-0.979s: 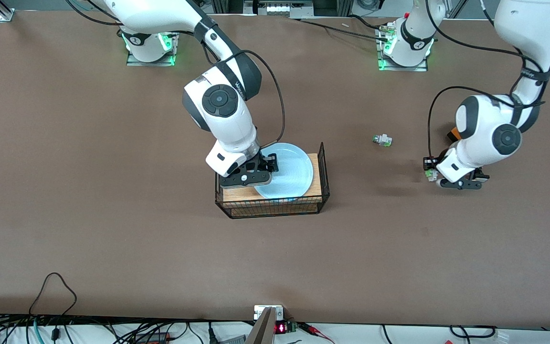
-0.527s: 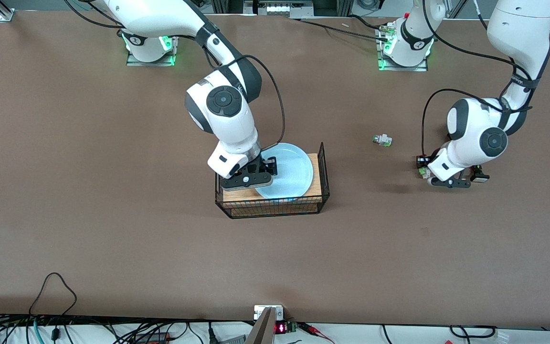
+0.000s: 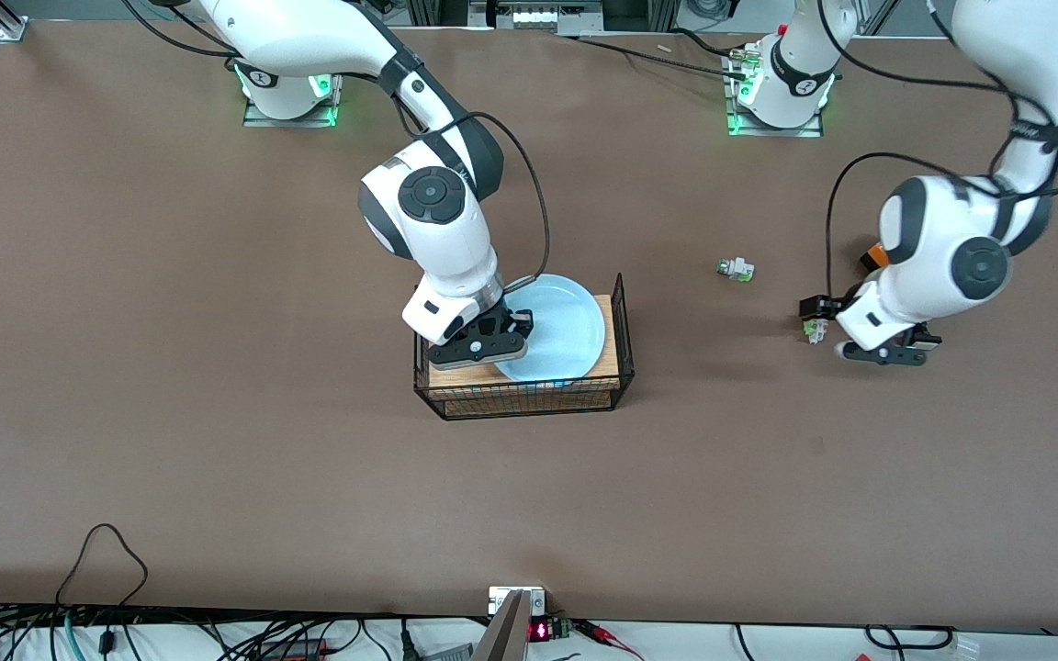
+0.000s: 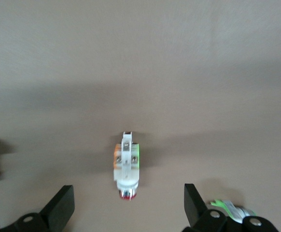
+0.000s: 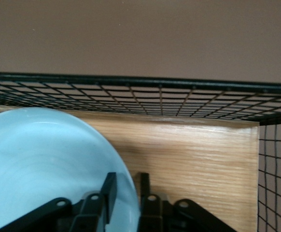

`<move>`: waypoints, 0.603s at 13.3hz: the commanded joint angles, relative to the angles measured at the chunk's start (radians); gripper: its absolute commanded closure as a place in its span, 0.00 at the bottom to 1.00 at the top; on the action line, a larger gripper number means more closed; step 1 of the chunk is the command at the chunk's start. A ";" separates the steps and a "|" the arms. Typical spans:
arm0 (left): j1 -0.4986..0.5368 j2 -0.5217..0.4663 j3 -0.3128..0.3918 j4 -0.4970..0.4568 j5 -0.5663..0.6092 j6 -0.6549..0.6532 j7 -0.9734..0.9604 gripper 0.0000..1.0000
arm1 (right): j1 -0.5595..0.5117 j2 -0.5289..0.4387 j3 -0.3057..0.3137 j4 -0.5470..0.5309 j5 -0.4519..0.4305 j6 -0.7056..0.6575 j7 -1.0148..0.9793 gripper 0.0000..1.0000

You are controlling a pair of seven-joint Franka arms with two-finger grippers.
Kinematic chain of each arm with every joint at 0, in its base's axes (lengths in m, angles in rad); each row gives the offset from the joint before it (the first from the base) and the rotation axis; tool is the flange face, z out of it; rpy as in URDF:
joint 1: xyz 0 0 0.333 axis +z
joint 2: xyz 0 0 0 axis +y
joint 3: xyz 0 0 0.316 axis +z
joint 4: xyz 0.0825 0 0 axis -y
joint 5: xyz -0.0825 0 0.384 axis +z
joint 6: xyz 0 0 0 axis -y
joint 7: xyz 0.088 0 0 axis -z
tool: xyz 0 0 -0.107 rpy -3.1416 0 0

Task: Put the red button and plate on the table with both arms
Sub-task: 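Lower the button onto the table while the right gripper grips the plate rim, then lift the plate from the basket while the left gripper withdraws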

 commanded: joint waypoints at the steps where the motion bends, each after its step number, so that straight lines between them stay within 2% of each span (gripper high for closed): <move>1: -0.002 -0.006 0.006 0.208 -0.023 -0.239 0.017 0.00 | 0.007 -0.010 -0.004 -0.012 0.007 0.018 0.017 0.98; 4: -0.002 0.008 0.017 0.423 -0.020 -0.424 0.011 0.00 | 0.008 -0.018 -0.001 -0.012 0.009 0.008 0.013 1.00; 6: 0.007 0.017 0.037 0.535 -0.019 -0.514 0.011 0.00 | 0.007 -0.045 0.011 -0.012 0.059 0.001 0.002 1.00; 8: 0.018 0.028 0.037 0.579 -0.022 -0.559 0.002 0.00 | 0.002 -0.085 0.013 -0.012 0.087 -0.074 0.002 1.00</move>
